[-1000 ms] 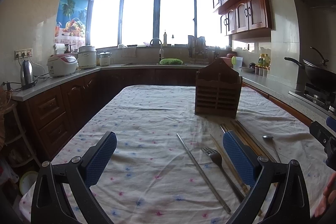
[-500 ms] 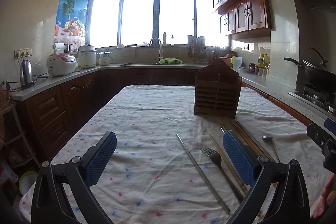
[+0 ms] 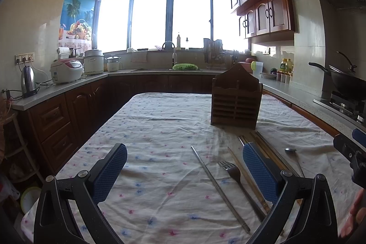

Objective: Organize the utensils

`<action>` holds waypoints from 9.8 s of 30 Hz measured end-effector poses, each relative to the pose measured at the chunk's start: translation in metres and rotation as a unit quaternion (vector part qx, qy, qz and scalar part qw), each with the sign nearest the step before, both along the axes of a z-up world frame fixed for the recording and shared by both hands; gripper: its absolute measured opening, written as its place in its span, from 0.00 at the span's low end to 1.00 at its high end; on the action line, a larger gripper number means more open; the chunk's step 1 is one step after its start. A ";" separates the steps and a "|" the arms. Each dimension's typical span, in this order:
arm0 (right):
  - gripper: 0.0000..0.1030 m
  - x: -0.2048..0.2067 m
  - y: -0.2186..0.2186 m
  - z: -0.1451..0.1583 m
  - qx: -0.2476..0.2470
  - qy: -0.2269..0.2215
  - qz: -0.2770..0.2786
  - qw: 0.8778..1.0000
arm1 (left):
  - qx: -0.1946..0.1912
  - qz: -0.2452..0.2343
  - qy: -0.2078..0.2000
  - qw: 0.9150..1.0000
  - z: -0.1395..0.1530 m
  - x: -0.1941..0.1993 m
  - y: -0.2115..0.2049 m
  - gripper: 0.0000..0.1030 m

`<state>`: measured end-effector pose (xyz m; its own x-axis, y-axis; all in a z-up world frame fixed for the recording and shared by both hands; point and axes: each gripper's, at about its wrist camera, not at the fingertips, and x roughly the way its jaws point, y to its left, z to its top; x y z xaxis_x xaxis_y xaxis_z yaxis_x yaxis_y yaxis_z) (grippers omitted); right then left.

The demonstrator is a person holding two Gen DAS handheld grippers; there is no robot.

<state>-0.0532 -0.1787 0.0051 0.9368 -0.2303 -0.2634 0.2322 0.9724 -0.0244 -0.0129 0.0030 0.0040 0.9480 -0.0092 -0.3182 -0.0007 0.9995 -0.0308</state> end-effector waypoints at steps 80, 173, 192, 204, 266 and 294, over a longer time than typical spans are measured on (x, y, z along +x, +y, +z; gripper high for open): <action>0.04 0.128 -0.101 -0.054 0.297 0.255 0.079 0.917 | -0.227 -0.218 0.294 0.902 -0.039 0.200 0.012 0.06; 0.57 0.258 -0.101 0.060 0.122 0.065 0.034 0.990 | -0.265 -0.165 0.101 0.945 0.032 0.374 0.019 0.69; 0.95 0.128 -0.090 0.033 0.179 0.063 0.016 0.982 | -0.211 -0.093 0.149 0.962 0.016 0.190 0.050 0.83; 0.95 0.104 -0.087 0.004 0.191 0.100 0.005 0.976 | -0.156 -0.088 0.187 0.966 0.018 0.164 0.039 0.83; 0.05 0.217 -0.039 -0.018 0.135 0.252 0.085 0.954 | -0.098 -0.143 0.272 0.946 0.013 0.222 0.004 0.03; 0.05 0.147 -0.046 0.111 0.131 0.075 0.093 0.984 | -0.161 -0.182 0.129 0.961 0.112 0.156 0.053 0.03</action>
<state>0.0943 -0.2246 0.1162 0.9025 0.0356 -0.4293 0.0623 0.9753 0.2120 0.1433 0.0561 0.1157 0.7531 -0.4626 -0.4678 0.2977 0.8737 -0.3847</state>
